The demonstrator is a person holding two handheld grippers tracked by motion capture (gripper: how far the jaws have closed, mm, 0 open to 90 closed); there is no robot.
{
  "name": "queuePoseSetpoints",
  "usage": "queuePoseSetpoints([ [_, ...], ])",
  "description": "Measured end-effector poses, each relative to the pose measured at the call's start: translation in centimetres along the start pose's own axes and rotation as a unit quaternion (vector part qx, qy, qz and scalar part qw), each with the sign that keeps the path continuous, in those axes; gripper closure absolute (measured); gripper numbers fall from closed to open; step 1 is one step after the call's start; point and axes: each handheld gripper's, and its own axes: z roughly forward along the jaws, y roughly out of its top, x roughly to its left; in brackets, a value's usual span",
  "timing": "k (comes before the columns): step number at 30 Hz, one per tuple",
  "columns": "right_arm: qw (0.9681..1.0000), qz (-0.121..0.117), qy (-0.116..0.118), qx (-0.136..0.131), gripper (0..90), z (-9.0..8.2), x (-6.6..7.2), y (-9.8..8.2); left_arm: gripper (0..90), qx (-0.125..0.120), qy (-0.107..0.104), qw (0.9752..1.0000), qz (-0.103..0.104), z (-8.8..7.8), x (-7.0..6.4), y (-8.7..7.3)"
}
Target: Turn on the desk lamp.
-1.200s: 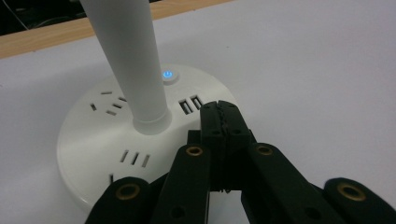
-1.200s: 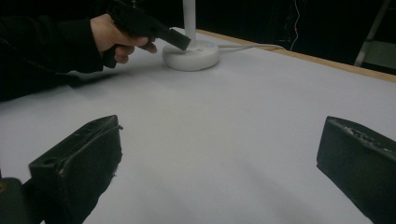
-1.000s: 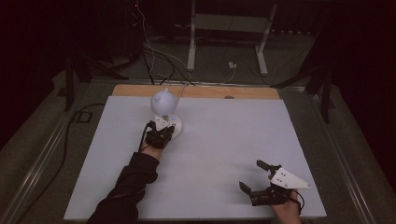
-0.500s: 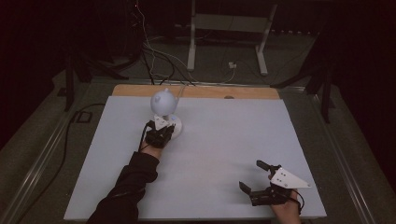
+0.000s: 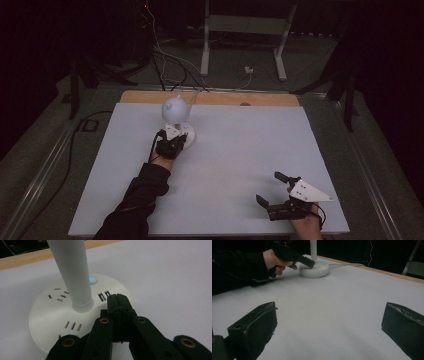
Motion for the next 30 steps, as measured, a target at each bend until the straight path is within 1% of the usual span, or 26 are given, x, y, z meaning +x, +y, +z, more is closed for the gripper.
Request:
queuePoseSetpoints([
  [1, 1.0, 0.0, 0.0, 0.0, 0.0, 0.0, 0.0, 0.0, 90.0, -0.001, 0.001, 1.0, 0.004, 0.0, 0.0, 0.0],
  [2, 1.0, 0.001, 0.0, -0.001, 0.0, 0.0, 0.0, 0.0, 90.0, 0.0, -0.014, 0.9999, -0.001, 0.0, -0.1, 0.0],
  [4, 1.0, 0.001, 0.0, -0.002, 0.0, -0.1, 0.0, 0.0, 90.0, 0.002, 0.007, 0.9997, 0.026, 0.2, -1.1, 0.0],
  [6, 1.0, 0.001, 0.0, -0.001, 0.0, -0.1, 0.0, 0.0, 90.0, 0.001, 0.008, 0.9996, 0.027, 0.2, -1.3, 0.0],
  [7, 1.0, 0.001, 0.001, -0.002, 0.0, -0.1, 0.0, 0.0, 90.0, 0.002, 0.005, 0.9998, 0.021, 0.1, -1.1, 0.1],
  [8, 1.0, 0.0, 0.002, -0.004, 0.0, -0.1, 0.0, 0.0, 90.0, 0.003, -0.007, 1.0, 0.003, 0.0, -0.8, 0.1],
  [9, 1.0, -0.001, 0.003, -0.004, 0.0, -0.1, 0.0, 0.1, 90.0, -0.001, -0.011, 0.9999, -0.007, -0.1, -0.6, 0.1],
  [10, 1.0, 0.0, 0.003, -0.005, 0.0, -0.1, 0.0, 0.1, 90.0, -0.006, -0.007, 0.9999, -0.006, -0.3, -0.6, 0.1],
  [11, 1.0, 0.001, 0.003, -0.005, 0.0, -0.1, 0.0, 0.0, 90.0, -0.007, 0.0, 1.0, 0.004, -0.4, -0.6, 0.2],
  [12, 1.0, 0.001, 0.003, -0.005, 0.0, -0.1, -0.1, 0.0, 90.0, -0.012, 0.003, 0.9999, 0.007, -0.4, -0.5, 0.3],
  [13, 1.0, 0.001, 0.003, -0.005, 0.0, -0.1, -0.1, 0.0, 90.0, -0.015, 0.001, 0.9999, 0.004, -0.4, -0.4, 0.2],
  [15, 1.0, 0.003, 0.004, -0.003, 0.0, -0.1, -0.1, 0.0, 90.0, -0.009, 0.005, 0.9999, 0.007, -0.2, -0.4, 0.1],
  [17, 1.0, 0.003, 0.004, -0.003, 0.0, -0.1, 0.0, 0.0, 90.0, -0.007, 0.005, 0.9999, 0.005, 0.0, -0.3, -0.1],
  [22, 1.0, 0.003, 0.003, -0.001, 0.0, -0.1, -0.1, 0.0, 90.0, -0.004, 0.014, 0.9998, 0.011, 0.1, -0.2, 0.0],
  [24, 1.0, 0.003, 0.003, -0.001, 0.0, 0.0, -0.1, 0.0, 90.0, -0.004, 0.015, 0.9998, 0.01, 0.1, -0.1, -0.1],
  [27, 1.0, 0.002, 0.003, -0.001, 0.0, 0.0, 0.0, 0.0, 90.0, -0.005, 0.015, 0.9998, 0.015, 0.2, -0.1, -0.1],
  [28, 1.0, 0.002, 0.003, -0.001, 0.0, 0.0, 0.0, 0.0, 90.0, -0.005, 0.012, 0.9999, 0.01, 0.2, 0.0, -0.1],
  [29, 1.0, 0.001, 0.003, 0.0, 0.0, 0.0, 0.0, 0.0, 90.0, -0.004, 0.013, 0.9999, 0.009, 0.2, 0.0, -0.1],
  [30, 1.0, 0.001, 0.003, 0.0, 0.0, 0.0, 0.0, 0.0, 90.0, -0.007, 0.015, 0.9997, 0.018, 0.2, -0.1, -0.2],
])
